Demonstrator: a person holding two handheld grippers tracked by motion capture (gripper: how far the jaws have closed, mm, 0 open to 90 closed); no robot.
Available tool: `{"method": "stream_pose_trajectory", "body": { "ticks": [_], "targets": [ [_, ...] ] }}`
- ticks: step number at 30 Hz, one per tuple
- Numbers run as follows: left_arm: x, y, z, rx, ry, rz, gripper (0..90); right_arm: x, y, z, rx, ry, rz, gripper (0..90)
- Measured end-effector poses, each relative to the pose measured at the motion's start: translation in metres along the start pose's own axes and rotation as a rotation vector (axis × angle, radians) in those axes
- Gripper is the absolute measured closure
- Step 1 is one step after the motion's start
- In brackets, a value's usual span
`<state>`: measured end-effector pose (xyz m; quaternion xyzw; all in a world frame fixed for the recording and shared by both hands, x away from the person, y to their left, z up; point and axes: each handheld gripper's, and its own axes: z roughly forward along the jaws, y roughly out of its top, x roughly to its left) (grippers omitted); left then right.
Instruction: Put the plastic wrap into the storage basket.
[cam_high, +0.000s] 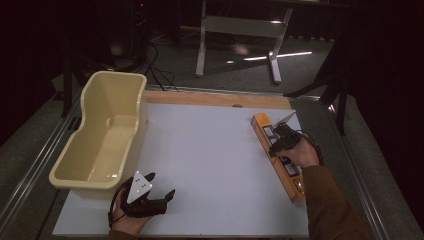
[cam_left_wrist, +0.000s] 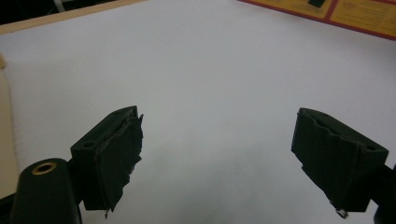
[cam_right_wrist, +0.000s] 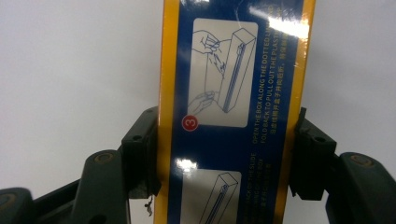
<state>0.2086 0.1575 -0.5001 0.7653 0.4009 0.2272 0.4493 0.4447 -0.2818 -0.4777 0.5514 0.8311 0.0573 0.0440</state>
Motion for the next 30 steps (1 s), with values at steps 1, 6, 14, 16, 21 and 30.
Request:
{"method": "stream_pose_trajectory", "body": {
  "ticks": [1,6,14,16,21,30],
  "targets": [
    [0.000,0.000,0.000,0.001,-0.001,0.001,16.2,0.003,-0.001,0.000,0.010,-0.002,0.004,38.2],
    [-0.001,0.000,0.001,0.001,-0.001,0.008,16.2,0.006,-0.001,0.000,0.050,-0.001,0.006,37.6],
    [0.000,0.000,0.000,-0.003,-0.001,0.003,16.2,0.001,0.006,0.005,0.108,0.044,0.027,37.7],
    [0.000,0.000,0.000,-0.002,0.001,0.002,16.2,0.001,0.006,0.005,0.116,0.043,0.042,38.6],
    [0.000,0.000,0.000,-0.003,0.003,0.000,16.2,0.001,0.006,0.003,0.118,0.110,0.111,39.1],
    [0.000,0.000,0.000,-0.003,0.004,0.001,16.2,0.018,0.003,-0.005,0.056,0.289,0.153,39.1]
  ]
}}
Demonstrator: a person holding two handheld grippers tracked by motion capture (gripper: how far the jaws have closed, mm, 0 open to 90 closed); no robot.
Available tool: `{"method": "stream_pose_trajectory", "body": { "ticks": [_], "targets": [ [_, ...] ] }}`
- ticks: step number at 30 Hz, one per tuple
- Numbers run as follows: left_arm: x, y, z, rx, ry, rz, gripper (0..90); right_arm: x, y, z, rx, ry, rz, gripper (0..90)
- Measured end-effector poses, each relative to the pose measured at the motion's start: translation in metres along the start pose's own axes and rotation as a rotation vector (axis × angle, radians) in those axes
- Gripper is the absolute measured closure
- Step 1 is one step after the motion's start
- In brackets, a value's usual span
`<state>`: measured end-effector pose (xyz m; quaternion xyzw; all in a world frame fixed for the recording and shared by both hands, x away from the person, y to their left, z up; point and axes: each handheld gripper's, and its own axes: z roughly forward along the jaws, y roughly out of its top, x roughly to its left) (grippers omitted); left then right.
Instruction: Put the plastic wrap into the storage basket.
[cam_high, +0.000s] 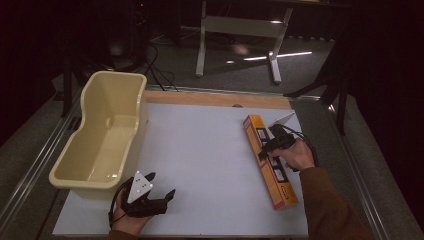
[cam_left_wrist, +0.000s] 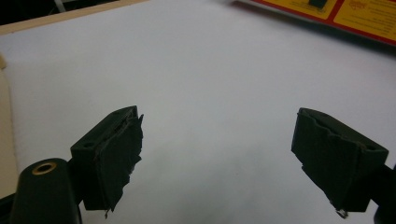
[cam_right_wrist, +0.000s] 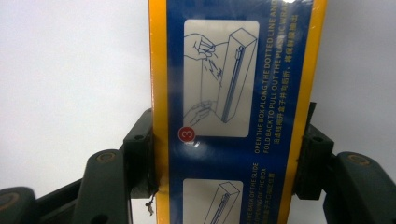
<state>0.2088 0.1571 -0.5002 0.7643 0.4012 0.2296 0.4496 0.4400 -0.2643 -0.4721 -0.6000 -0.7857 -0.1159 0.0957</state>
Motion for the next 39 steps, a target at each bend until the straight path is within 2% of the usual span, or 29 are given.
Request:
{"method": "stream_pose_trajectory", "body": {
  "ticks": [5,10,17,25,33,39],
  "targets": [
    [0.001,0.000,-0.001,-0.003,0.000,-0.001,16.2,0.019,-0.002,-0.002,-0.045,0.050,-0.020,39.1],
    [0.000,0.000,0.000,-0.003,0.000,0.000,16.2,0.048,-0.004,-0.004,-0.075,0.069,-0.074,39.1],
    [0.001,0.000,-0.001,-0.009,0.001,-0.004,16.2,0.091,-0.006,-0.013,-0.158,0.151,-0.126,39.1],
    [0.001,0.000,-0.002,-0.012,0.000,-0.001,16.2,0.127,-0.002,-0.020,-0.250,0.261,-0.128,39.1],
    [0.001,0.000,-0.003,-0.017,0.003,-0.005,16.2,0.151,0.008,-0.022,-0.284,0.404,-0.092,39.1],
    [-0.001,0.000,-0.003,-0.016,0.001,0.006,16.2,0.170,0.017,-0.030,-0.312,0.457,-0.093,39.1]
  ]
}}
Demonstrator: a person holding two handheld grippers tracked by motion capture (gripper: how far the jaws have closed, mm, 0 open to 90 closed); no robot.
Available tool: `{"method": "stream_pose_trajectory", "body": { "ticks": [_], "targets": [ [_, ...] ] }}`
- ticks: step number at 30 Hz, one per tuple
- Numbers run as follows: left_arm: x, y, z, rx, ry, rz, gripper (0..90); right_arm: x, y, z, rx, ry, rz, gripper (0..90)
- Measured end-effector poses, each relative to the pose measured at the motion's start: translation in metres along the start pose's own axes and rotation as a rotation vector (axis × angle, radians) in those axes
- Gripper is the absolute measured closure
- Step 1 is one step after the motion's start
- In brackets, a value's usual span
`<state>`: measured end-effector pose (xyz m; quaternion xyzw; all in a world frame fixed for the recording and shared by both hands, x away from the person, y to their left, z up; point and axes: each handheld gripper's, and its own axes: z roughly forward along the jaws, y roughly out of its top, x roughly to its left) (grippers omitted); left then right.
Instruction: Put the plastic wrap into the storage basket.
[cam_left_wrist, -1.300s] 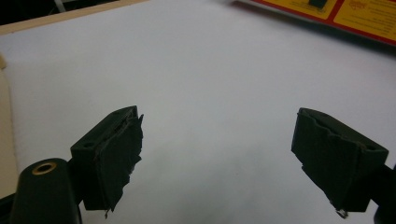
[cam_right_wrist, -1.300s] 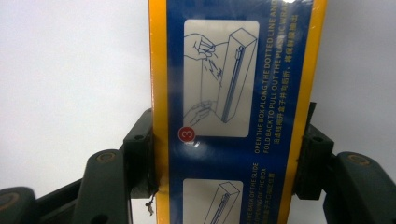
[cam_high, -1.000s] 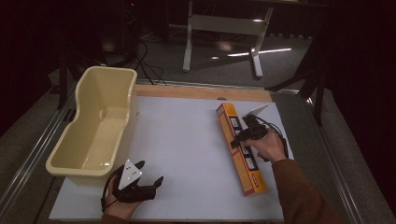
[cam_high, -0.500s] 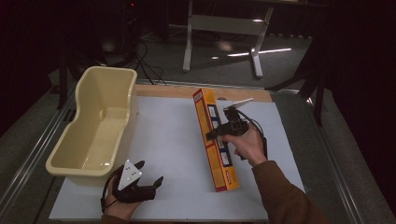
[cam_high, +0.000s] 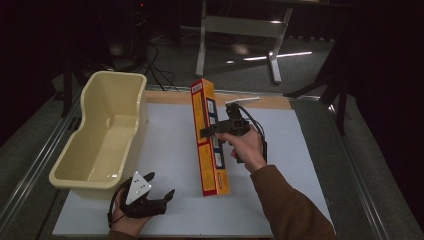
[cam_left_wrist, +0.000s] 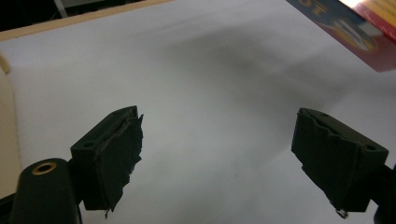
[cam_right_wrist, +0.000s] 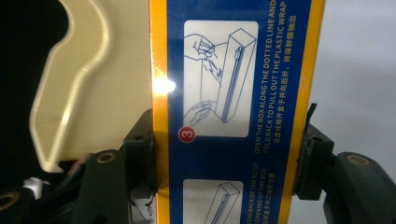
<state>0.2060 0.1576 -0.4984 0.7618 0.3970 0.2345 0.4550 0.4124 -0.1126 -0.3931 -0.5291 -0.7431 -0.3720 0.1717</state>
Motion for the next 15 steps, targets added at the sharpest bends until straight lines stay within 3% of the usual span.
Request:
{"method": "stream_pose_trajectory", "body": {
  "ticks": [7,10,15],
  "targets": [
    [0.001,0.000,-0.001,-0.005,0.004,-0.004,16.2,0.009,0.016,0.010,-0.021,0.057,0.049,39.1],
    [0.000,0.000,-0.003,-0.009,0.005,-0.002,16.1,0.014,0.022,0.014,-0.035,0.068,0.028,39.1],
    [-0.002,0.001,-0.007,-0.026,0.003,0.001,16.2,0.024,0.032,0.022,-0.046,0.089,0.036,39.1]
  ]
}}
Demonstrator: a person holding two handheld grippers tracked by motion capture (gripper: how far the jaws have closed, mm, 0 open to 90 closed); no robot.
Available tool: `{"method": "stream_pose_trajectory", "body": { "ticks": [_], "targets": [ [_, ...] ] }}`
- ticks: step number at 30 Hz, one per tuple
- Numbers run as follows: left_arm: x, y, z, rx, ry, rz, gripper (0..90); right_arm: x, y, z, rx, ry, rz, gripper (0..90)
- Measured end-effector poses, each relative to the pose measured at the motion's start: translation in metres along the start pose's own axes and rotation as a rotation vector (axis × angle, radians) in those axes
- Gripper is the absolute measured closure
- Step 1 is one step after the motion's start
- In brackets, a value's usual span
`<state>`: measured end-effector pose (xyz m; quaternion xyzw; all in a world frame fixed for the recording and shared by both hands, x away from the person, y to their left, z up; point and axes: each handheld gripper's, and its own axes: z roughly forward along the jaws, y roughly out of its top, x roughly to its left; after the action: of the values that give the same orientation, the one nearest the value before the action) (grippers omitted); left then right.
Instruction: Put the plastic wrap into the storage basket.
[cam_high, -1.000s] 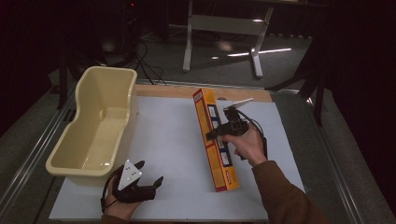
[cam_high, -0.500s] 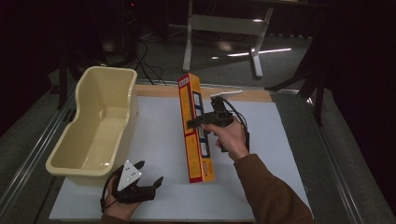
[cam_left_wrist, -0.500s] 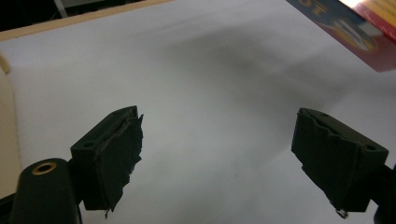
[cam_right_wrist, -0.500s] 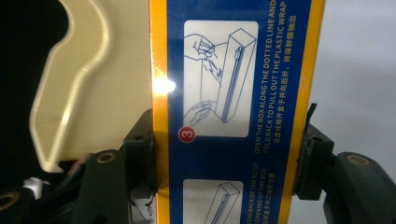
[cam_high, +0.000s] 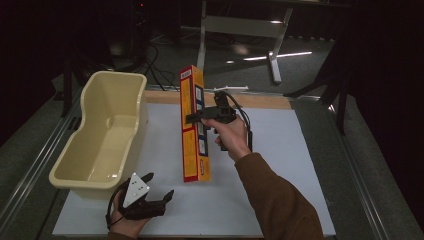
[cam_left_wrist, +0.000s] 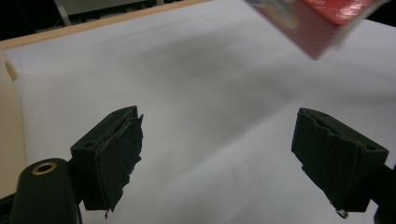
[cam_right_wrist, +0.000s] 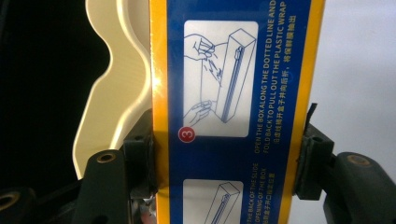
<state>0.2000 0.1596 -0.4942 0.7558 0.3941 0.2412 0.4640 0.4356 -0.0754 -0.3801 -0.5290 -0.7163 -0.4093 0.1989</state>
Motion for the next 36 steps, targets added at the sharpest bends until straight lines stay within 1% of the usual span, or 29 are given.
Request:
{"method": "stream_pose_trajectory", "body": {
  "ticks": [7,12,15,18,21,26,29,32,36],
  "targets": [
    [-0.001,-0.001,0.001,0.012,0.010,0.006,16.3,0.010,0.010,0.014,-0.017,0.068,0.027,39.1],
    [-0.001,0.000,0.001,0.005,0.010,0.003,16.3,0.014,0.019,0.018,-0.050,0.079,0.059,39.1],
    [-0.002,0.000,0.000,0.003,0.012,0.011,16.3,0.019,0.021,0.021,-0.062,0.069,0.051,39.1],
    [-0.003,0.000,0.002,0.010,0.011,0.019,16.3,0.022,0.023,0.025,-0.070,0.094,0.072,39.1],
    [-0.004,0.000,0.002,0.014,0.009,0.026,16.3,0.026,0.025,0.029,-0.084,0.104,0.072,39.1],
    [-0.003,0.000,0.002,0.008,0.007,0.023,16.3,0.033,0.026,0.038,-0.092,0.138,0.109,39.1],
    [-0.003,0.001,0.002,0.008,0.006,0.019,16.3,0.038,0.027,0.041,-0.095,0.150,0.109,39.1],
    [-0.003,0.000,0.002,0.014,0.006,0.022,16.3,0.042,0.027,0.044,-0.095,0.164,0.121,39.1],
    [-0.003,0.000,0.001,0.009,0.011,0.020,16.3,0.050,0.028,0.049,-0.104,0.173,0.122,39.1]
  ]
}}
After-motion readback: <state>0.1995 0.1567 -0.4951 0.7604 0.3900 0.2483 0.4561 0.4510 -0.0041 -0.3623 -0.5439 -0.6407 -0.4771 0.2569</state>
